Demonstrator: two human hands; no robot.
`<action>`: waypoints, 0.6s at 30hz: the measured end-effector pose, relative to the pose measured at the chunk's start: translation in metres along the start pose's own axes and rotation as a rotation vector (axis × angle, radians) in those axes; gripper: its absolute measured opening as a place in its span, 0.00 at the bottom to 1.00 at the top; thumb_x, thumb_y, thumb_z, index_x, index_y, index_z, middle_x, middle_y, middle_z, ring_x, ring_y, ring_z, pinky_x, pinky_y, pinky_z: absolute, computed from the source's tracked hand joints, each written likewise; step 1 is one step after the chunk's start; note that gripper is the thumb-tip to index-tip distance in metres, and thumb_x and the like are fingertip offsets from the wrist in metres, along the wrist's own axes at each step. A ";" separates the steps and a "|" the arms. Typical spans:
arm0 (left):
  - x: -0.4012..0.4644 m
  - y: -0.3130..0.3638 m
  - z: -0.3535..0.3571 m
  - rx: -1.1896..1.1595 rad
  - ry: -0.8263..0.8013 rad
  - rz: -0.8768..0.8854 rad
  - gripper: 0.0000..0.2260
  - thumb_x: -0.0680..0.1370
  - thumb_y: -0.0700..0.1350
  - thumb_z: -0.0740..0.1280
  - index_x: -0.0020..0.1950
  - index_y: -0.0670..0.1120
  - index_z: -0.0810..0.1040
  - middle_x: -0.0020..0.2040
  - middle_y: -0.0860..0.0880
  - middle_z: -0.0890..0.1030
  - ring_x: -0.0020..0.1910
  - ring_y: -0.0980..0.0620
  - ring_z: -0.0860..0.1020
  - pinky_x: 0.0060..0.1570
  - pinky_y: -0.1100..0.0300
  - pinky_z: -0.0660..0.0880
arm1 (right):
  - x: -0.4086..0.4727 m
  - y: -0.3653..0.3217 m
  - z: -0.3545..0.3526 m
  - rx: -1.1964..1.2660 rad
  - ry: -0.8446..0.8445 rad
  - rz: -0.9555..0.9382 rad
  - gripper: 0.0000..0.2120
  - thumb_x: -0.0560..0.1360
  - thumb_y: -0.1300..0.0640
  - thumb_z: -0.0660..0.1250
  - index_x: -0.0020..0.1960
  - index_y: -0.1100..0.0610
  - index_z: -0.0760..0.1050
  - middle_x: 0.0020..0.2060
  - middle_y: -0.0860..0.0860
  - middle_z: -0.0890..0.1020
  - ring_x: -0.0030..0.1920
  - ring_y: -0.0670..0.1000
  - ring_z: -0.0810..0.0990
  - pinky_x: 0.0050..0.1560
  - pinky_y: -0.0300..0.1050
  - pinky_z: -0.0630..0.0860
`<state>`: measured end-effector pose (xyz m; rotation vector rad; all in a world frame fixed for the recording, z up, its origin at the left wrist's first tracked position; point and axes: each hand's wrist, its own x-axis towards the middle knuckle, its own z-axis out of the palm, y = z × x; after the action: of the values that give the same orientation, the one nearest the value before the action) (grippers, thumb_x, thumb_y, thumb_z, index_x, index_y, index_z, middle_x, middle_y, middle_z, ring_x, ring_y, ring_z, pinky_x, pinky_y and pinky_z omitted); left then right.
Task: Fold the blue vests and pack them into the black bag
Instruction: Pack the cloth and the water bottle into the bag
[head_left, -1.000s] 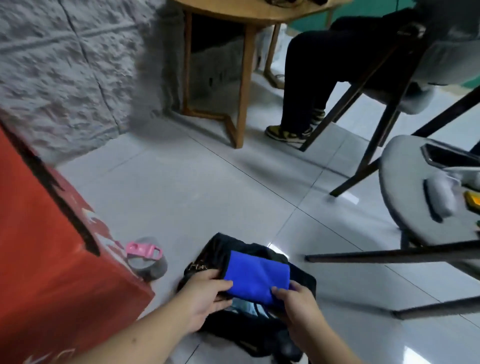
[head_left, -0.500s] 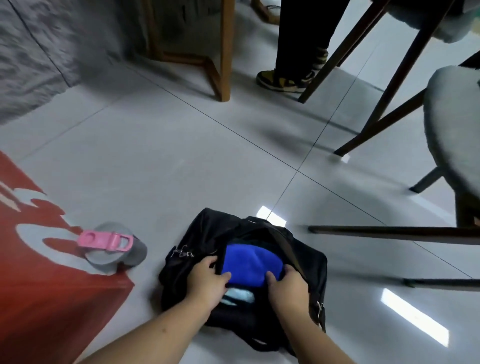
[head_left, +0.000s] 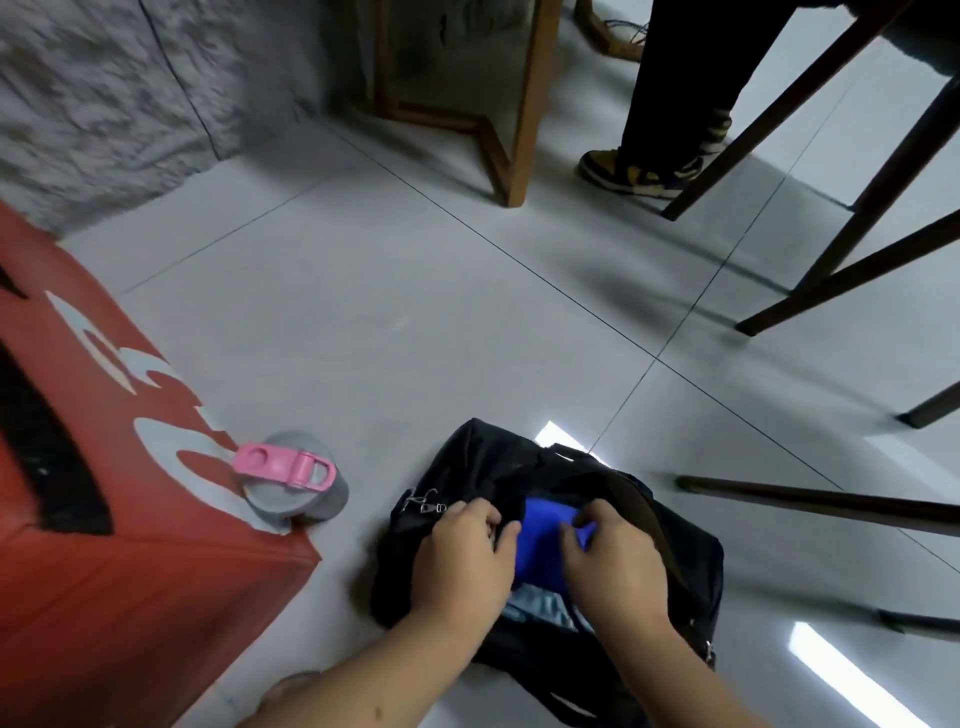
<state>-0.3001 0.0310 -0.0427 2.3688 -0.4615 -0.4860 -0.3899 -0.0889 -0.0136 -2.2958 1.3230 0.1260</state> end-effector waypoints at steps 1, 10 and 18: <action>0.006 0.000 -0.009 -0.001 0.062 0.042 0.06 0.76 0.52 0.72 0.49 0.51 0.81 0.47 0.53 0.79 0.46 0.49 0.80 0.46 0.54 0.77 | 0.001 -0.010 0.001 0.029 0.004 -0.054 0.06 0.78 0.46 0.67 0.48 0.47 0.75 0.32 0.45 0.78 0.38 0.51 0.80 0.36 0.46 0.72; 0.095 -0.055 -0.103 0.717 0.185 -0.465 0.34 0.67 0.43 0.69 0.70 0.64 0.65 0.80 0.43 0.53 0.79 0.34 0.43 0.72 0.28 0.42 | -0.001 -0.061 0.023 0.153 -0.053 -0.154 0.03 0.77 0.48 0.66 0.49 0.47 0.77 0.40 0.44 0.81 0.42 0.46 0.79 0.41 0.45 0.75; 0.102 -0.077 -0.101 0.768 0.086 -0.519 0.23 0.68 0.50 0.71 0.63 0.56 0.73 0.61 0.43 0.71 0.64 0.38 0.68 0.68 0.42 0.64 | -0.004 -0.037 0.032 0.172 -0.073 -0.107 0.03 0.77 0.50 0.67 0.49 0.47 0.77 0.38 0.44 0.81 0.41 0.46 0.79 0.41 0.44 0.75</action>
<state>-0.1506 0.0951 -0.0455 3.2603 0.0462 -0.4846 -0.3561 -0.0562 -0.0277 -2.1896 1.1265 0.0577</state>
